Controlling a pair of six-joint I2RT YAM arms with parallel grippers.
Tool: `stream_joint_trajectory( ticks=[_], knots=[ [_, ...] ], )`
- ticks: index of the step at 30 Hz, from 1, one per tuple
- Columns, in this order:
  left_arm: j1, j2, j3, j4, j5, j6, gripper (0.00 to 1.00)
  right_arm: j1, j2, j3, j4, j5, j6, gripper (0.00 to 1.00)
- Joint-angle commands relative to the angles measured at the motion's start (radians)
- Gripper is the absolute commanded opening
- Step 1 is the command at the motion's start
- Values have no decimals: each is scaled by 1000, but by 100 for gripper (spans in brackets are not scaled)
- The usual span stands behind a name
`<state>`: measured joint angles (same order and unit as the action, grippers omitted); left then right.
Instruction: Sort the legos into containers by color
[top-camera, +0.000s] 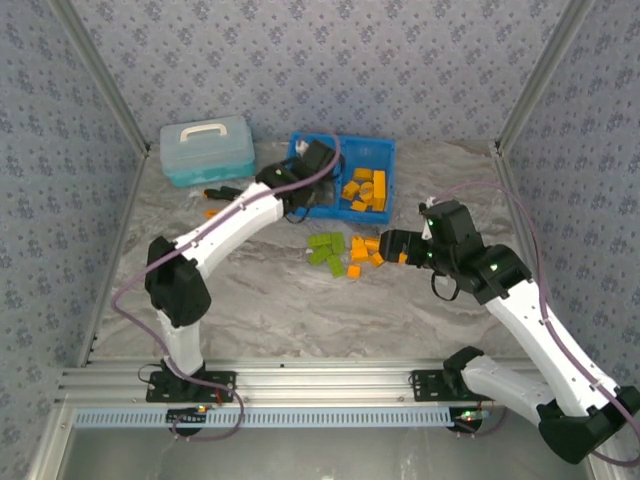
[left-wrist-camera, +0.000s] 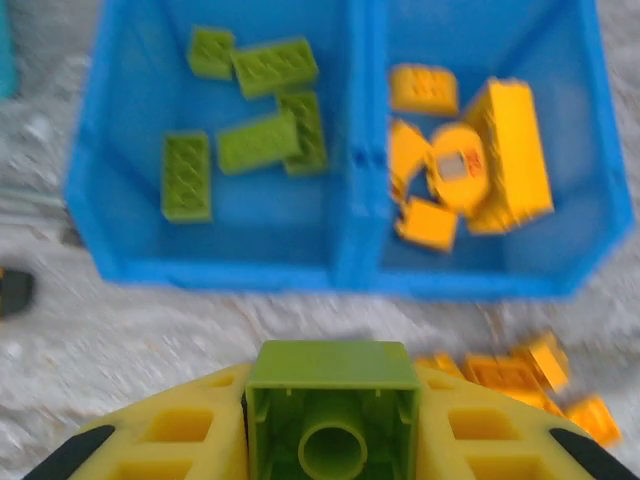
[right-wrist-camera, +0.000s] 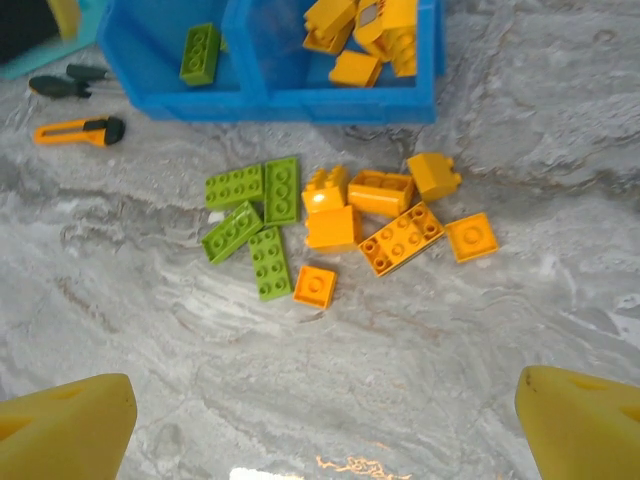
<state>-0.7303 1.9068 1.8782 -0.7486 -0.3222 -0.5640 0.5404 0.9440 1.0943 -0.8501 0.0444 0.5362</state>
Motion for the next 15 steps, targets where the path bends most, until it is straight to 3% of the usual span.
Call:
stream_joint_trajectory(
  ticks=[1, 4, 10, 15],
  knots=[
    [73, 130, 165, -69, 52, 79, 34, 28, -16, -21, -12, 22, 48, 100],
    [128, 285, 375, -159, 107, 74, 35, 37, -16, -31, -16, 29, 59, 100],
    [182, 533, 725, -264, 72, 69, 38, 49, -23, -27, -36, 31, 72, 100],
    [206, 584, 792, -212, 128, 72, 48, 58, -35, -25, -48, 44, 83, 100]
  ],
)
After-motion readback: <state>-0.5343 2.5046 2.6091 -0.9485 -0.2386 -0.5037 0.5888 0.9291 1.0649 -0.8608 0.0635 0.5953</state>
